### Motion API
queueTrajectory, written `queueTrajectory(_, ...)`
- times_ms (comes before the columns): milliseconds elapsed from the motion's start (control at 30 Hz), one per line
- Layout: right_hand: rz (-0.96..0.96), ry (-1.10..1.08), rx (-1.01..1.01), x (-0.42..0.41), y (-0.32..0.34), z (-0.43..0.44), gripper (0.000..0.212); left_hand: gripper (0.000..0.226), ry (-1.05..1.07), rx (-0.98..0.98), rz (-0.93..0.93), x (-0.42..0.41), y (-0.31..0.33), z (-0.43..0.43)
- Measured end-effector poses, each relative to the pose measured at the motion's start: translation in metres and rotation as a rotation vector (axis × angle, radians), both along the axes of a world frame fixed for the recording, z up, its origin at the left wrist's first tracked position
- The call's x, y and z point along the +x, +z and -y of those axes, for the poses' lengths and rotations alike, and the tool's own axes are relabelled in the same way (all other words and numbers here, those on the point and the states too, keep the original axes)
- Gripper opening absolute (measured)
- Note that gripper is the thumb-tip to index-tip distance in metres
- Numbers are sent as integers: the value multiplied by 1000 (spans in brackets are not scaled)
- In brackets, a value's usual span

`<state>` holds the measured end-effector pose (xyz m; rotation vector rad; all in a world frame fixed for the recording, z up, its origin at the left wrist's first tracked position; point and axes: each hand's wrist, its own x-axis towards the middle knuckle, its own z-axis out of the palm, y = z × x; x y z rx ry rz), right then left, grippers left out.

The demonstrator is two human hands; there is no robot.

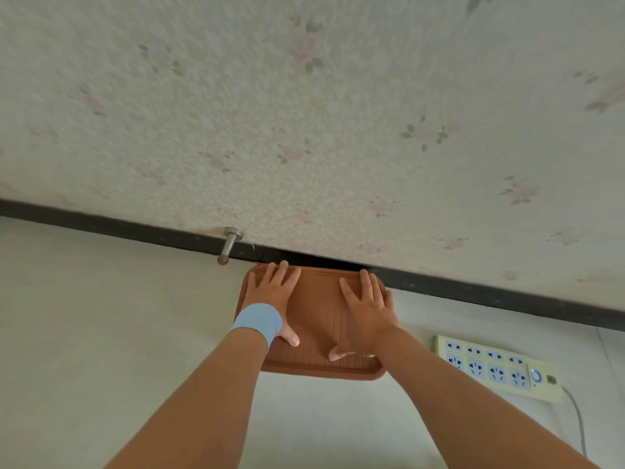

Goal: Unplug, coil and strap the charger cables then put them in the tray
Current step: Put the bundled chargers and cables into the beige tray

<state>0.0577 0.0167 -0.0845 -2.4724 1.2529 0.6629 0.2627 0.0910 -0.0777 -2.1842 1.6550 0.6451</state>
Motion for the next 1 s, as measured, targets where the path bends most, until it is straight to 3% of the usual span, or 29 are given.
queueTrajectory(267,106,-112,19,-14,-10,-7,154,150,212,-134,-78,8,-17,-28)
queueTrajectory(433,200,-216,27,-24,-17,-25,148,134,379,-240,-134,-4,-26,-57)
queueTrajectory(667,318,-226,-47,-36,-32,-37,132,109,377,-418,75,-26,-43,-80)
queueTrajectory(1000,252,-162,-178,-32,-39,-36,117,107,355,-390,84,-20,-48,-68)
